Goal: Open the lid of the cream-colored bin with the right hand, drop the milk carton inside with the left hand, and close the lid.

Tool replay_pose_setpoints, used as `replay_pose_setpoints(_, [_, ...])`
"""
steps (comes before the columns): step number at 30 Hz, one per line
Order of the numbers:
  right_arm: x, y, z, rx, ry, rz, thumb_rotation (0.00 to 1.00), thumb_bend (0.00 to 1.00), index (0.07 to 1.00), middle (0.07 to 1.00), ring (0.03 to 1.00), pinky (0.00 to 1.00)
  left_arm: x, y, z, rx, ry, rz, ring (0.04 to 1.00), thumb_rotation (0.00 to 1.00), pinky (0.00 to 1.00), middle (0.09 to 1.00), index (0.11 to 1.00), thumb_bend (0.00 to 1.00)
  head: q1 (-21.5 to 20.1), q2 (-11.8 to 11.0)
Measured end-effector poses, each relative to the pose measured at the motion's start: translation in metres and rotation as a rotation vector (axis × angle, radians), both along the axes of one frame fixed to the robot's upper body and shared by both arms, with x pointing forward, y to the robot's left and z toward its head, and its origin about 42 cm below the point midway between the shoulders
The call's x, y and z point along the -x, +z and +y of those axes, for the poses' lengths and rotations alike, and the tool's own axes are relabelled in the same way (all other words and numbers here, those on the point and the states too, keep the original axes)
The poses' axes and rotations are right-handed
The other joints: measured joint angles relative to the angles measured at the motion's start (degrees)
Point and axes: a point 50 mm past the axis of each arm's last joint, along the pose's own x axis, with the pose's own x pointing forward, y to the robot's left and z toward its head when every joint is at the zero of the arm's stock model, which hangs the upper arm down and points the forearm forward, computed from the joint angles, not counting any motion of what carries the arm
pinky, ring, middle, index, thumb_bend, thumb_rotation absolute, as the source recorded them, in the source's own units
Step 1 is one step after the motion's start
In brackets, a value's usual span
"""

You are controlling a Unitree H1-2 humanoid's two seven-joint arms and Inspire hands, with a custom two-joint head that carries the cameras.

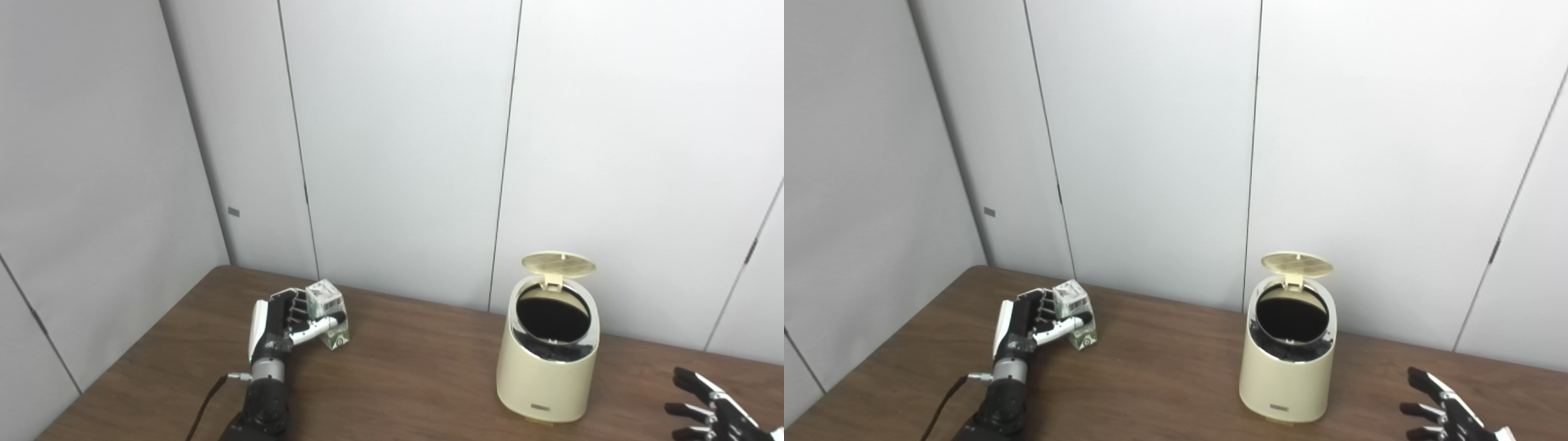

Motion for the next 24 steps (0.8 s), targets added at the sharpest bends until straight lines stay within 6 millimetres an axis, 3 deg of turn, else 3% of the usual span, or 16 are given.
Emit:
replay_pose_setpoints(12, [0.0,0.0,0.0,-0.003,-0.003,0.005,0.29,0.79,0.857,0.882,0.758,0.61,0.005,0.003,-0.01,-0.02,-0.013,-0.007,0.425,0.0,0.34,0.471,0.493,0.52,-0.7,0.09])
replay_pose_setpoints(17, [0.001,0.001,0.001,-0.004,-0.003,0.001,0.26,0.77,0.863,0.887,0.776,0.63,0.019,0.007,-0.03,-0.015,-0.074,-0.049,0.416,0.0,0.34,0.464,0.498,0.52,-1.57,0.35])
replay_pose_setpoints(24, [0.002,0.008,0.007,-0.006,-0.013,0.003,0.21,0.75,0.868,0.895,0.798,0.66,0.026,0.045,-0.057,-0.005,-0.122,-0.152,0.419,0.0,0.35,0.458,0.504,0.52,-3.07,0.62])
